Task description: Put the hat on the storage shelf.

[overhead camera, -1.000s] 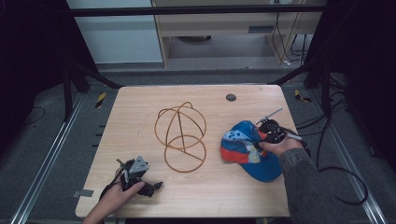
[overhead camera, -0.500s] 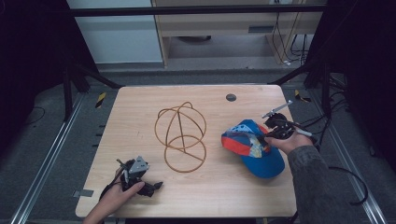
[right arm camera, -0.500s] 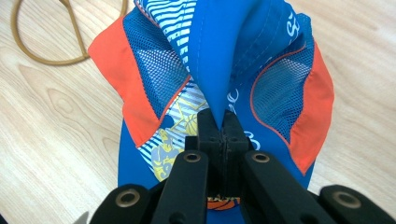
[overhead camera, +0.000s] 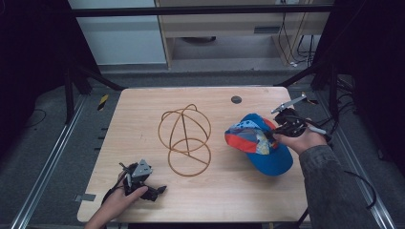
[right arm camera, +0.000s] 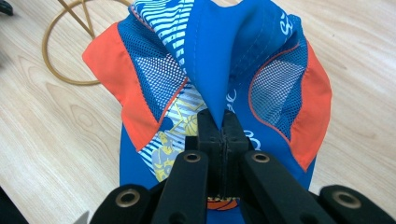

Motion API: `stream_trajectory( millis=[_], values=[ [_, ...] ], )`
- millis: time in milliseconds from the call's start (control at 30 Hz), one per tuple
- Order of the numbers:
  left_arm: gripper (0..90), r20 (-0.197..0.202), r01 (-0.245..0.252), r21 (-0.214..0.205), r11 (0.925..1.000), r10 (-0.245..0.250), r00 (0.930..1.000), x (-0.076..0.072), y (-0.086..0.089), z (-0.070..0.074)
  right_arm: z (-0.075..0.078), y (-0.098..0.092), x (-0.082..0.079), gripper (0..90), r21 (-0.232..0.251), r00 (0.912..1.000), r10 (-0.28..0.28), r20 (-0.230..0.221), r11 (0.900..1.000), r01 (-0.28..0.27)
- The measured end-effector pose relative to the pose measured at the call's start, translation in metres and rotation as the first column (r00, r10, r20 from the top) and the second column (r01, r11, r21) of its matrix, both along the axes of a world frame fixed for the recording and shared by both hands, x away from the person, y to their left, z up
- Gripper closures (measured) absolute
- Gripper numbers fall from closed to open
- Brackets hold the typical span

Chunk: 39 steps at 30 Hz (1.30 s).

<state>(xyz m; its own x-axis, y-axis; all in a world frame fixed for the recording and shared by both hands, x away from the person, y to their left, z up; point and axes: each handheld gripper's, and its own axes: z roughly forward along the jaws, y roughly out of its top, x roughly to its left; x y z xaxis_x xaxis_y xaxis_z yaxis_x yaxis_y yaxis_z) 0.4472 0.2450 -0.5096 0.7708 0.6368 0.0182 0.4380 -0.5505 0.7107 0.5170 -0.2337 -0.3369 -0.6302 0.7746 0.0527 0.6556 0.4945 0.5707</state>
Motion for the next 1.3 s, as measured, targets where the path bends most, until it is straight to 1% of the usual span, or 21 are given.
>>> stream_trajectory(
  millis=[67, 200, 267, 433, 500, 567, 633, 667, 867, 1100, 1233, 1267, 1300],
  values=[
    [0.0, 0.000, 0.000, 0.000, 1.0000, 0.000, 1.0000, 0.000, 0.000, 0.000, 0.004, 0.000, -0.001, 90.0, -0.001, 1.0000, -0.002, 0.003, 1.0000, 0.002],
    [0.0, 0.000, 0.000, 0.000, 1.0000, 0.000, 1.0000, 0.000, 0.000, 0.000, 0.015, -0.001, -0.003, 89.9, -0.004, 0.9997, 0.003, 0.023, 1.0000, -0.003],
    [0.0, 0.000, 0.000, 0.000, 1.0000, 0.000, 1.0000, 0.000, 0.000, 0.000, 0.020, -0.002, -0.005, 89.9, 0.005, 0.9995, 0.006, 0.031, 1.0000, -0.006],
    [0.0, 0.000, 0.000, 0.000, 1.0000, 0.000, 1.0000, 0.000, 0.000, 0.000, 0.033, -0.003, -0.009, 89.9, 0.008, 0.9983, 0.012, 0.058, 0.9999, -0.012],
    [0.0, -0.001, 0.000, 0.001, 1.0000, 0.000, 1.0000, 0.000, 0.000, 0.000, 0.039, -0.002, -0.011, 90.0, 0.012, 0.9977, 0.017, 0.066, 0.9998, -0.018],
    [0.0, -0.001, 0.000, 0.000, 1.0000, 0.000, 1.0000, 0.000, 0.000, 0.000, 0.044, -0.001, -0.013, 90.0, 0.005, 0.9966, 0.029, 0.077, 0.9996, -0.029],
    [0.0, -0.001, 0.000, 0.001, 1.0000, 0.000, 1.0000, 0.000, 0.000, 0.000, 0.051, 0.000, -0.015, 89.9, 0.011, 0.9958, 0.030, 0.087, 0.9995, -0.031],
    [0.0, -0.001, 0.000, 0.001, 1.0000, 0.000, 1.0000, 0.000, 0.000, 0.000, 0.053, 0.001, -0.016, 90.0, 0.006, 0.9948, 0.036, 0.095, 0.9993, -0.037],
    [0.0, -0.001, -0.002, 0.000, 1.0000, 0.002, 1.0000, 0.000, 0.000, 0.000, 0.066, 0.006, -0.018, 89.9, 0.010, 0.9924, 0.053, 0.111, 0.9985, -0.054],
    [0.0, -0.003, -0.002, 0.001, 1.0000, 0.002, 1.0000, 0.000, 0.000, 0.000, 0.084, 0.012, -0.022, 89.9, 0.012, 0.9866, 0.073, 0.146, 0.9970, -0.076],
    [0.0, -0.003, -0.003, 0.001, 1.0000, 0.003, 1.0000, 0.000, 0.000, 0.000, 0.096, 0.014, -0.026, 90.0, 0.018, 0.9823, 0.079, 0.170, 0.9964, -0.083],
    [0.0, -0.003, -0.003, 0.001, 1.0000, 0.003, 1.0000, 0.000, 0.000, 0.000, 0.100, 0.015, -0.027, 90.0, 0.015, 0.9797, 0.085, 0.182, 0.9959, -0.089],
    [0.0, -0.003, -0.003, 0.001, 1.0000, 0.003, 1.0000, 0.000, 0.000, 0.000, 0.103, 0.015, -0.028, 90.0, 0.017, 0.9793, 0.088, 0.182, 0.9956, -0.093]
  ],
)
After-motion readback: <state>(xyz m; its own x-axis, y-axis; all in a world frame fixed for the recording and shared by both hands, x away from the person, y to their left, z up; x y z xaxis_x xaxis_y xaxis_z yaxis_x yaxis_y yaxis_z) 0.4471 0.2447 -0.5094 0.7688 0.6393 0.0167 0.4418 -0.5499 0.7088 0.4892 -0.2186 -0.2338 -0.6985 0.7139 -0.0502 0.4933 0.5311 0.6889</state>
